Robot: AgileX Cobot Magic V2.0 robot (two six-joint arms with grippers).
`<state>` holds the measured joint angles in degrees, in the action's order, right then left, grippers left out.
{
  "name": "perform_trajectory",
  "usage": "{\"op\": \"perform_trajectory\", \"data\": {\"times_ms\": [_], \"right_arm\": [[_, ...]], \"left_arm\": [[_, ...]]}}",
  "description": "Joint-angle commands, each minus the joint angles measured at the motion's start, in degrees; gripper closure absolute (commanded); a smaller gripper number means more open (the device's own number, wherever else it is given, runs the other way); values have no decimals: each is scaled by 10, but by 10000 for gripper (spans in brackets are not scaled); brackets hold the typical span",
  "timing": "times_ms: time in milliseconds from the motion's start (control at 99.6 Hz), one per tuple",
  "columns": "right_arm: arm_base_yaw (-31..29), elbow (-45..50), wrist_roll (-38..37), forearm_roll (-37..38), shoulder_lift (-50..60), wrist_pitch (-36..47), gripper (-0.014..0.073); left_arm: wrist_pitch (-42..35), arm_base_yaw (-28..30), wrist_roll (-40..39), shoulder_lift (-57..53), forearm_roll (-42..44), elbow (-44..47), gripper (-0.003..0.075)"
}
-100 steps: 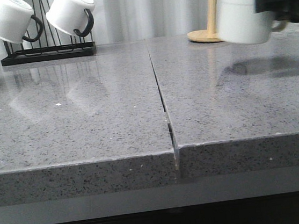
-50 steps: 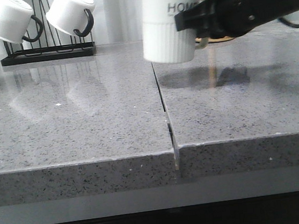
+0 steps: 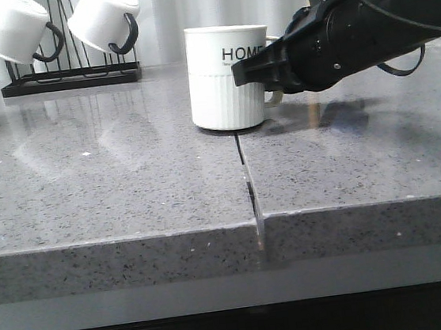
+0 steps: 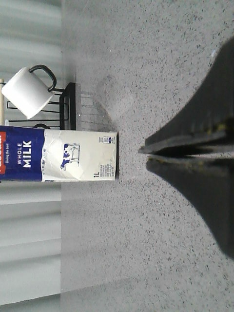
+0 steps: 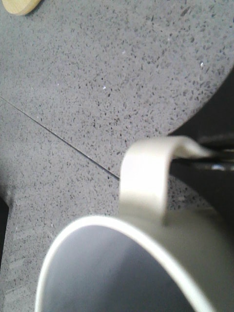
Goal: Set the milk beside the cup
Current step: 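Carry the HOME mug with the right gripper toward the table center and lower it, then release the mug handle and withdraw the right gripper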
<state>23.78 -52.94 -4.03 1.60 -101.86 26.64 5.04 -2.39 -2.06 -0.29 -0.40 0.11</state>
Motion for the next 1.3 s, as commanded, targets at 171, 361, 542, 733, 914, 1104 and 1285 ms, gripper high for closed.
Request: {"op": "perform_trajectory", "data": {"times_ms": [171, 361, 542, 733, 914, 1104, 1285], "right_arm": [[1, -16, 1, 3, 26, 40, 344], [1, -15, 1, 3, 27, 48, 230], [1, -7, 1, 3, 35, 47, 230], [1, 25, 1, 2, 71, 43, 230], [1, 68, 1, -3, 124, 41, 231], [1, 120, 1, -4, 211, -1, 408], [1, 158, 1, -4, 317, -105, 663]], "left_arm": [[-44, 1, -5, -19, -4, 24, 741], [-44, 1, -5, -19, -4, 24, 741], [-44, 1, -5, -19, -4, 24, 741], [-44, 1, -5, -19, -4, 24, 741], [-44, 1, -5, -19, -4, 24, 741], [-44, 1, -5, -19, -4, 24, 741], [-44, 1, -5, -19, -4, 24, 741]]}}
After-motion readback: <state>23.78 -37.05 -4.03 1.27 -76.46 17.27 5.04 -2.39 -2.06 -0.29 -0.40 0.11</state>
